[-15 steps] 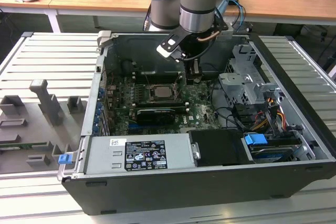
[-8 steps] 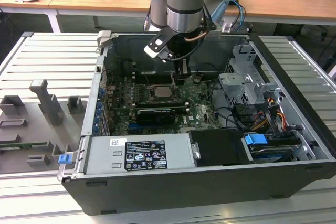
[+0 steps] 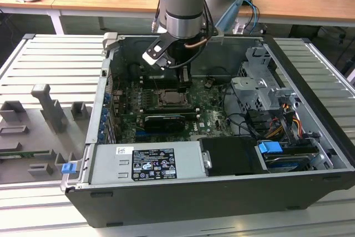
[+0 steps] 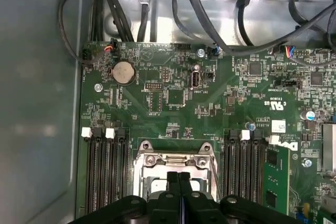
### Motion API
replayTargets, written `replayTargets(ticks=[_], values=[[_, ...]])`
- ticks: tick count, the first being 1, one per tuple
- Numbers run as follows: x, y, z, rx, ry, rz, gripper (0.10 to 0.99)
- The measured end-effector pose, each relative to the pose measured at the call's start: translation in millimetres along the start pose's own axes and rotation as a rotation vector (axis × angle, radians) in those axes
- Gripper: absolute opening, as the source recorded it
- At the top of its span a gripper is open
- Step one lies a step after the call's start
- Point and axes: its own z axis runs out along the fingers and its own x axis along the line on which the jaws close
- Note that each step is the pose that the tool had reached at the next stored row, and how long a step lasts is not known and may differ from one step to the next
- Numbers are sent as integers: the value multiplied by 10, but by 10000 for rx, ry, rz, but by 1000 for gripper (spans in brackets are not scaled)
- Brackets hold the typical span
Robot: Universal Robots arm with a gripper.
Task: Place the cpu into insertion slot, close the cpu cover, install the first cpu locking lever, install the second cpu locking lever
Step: 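Close the cpu cover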
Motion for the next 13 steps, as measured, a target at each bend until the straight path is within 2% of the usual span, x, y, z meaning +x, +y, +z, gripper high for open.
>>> replayTargets(ticks=[5,9,11,13], values=[[1,-39,4,17,0,1,106],[2,-84,2,17,0,1,106],[4,-131,-1,17,0,1,106],[4,-142,-2,18,0,1,106]])
